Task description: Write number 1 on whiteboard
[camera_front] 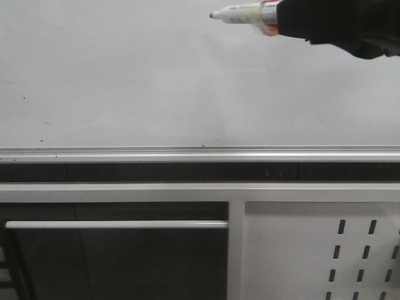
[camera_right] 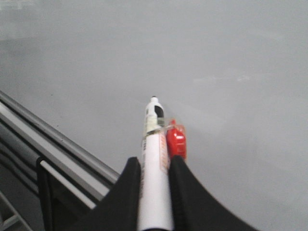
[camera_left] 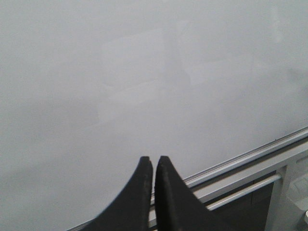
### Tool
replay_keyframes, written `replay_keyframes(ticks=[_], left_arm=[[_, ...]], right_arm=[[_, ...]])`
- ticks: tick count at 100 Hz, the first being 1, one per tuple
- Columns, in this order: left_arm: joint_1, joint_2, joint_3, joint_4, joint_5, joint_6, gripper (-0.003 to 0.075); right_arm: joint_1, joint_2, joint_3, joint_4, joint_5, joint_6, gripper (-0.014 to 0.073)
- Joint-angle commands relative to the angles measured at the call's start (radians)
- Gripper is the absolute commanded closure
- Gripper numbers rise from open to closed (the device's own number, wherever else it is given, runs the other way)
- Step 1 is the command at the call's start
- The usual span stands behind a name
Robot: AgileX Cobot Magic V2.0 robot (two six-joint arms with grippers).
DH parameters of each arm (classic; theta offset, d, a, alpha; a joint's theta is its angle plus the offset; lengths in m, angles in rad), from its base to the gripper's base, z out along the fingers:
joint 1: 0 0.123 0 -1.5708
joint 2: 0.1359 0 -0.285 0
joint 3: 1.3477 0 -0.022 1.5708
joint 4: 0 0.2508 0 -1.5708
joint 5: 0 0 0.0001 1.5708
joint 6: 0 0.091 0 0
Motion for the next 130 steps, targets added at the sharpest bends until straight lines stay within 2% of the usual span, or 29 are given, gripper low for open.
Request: replay_keyframes(ticks=[1, 38, 76, 112, 130], left_arm=[[-0.006, 0.002, -0.026, 0.053, -0.028, -0.015, 0.0738], [-0.006, 0.002, -0.026, 0.055, -0.028, -0.015, 0.0738], [-0.006, 0.002, -0.026, 0.055, -0.031, -0.015, 0.0738], [-0.006, 0.002, -0.026, 0.067, -0.034, -0.015, 0.0738], [-0.006, 0.002, -0.026, 0.067, -0.034, -0.015, 0.0738]], right_arm=[[0.004, 0.005, -0.024, -0.029, -0.135, -0.011, 0.0664], [-0.001, 0.007, -0.024, -0.045, -0.238, -0.024, 0.0664], [-0.041, 0.053, -0.024, -0.045, -0.249, -0.034, 0.0665], [-0.041, 0.086, -0.024, 0.0, -0.221, -0.028, 0.0665], [-0.041, 0.086, -0.024, 0.022, -0.156, -0.028, 0.0665]])
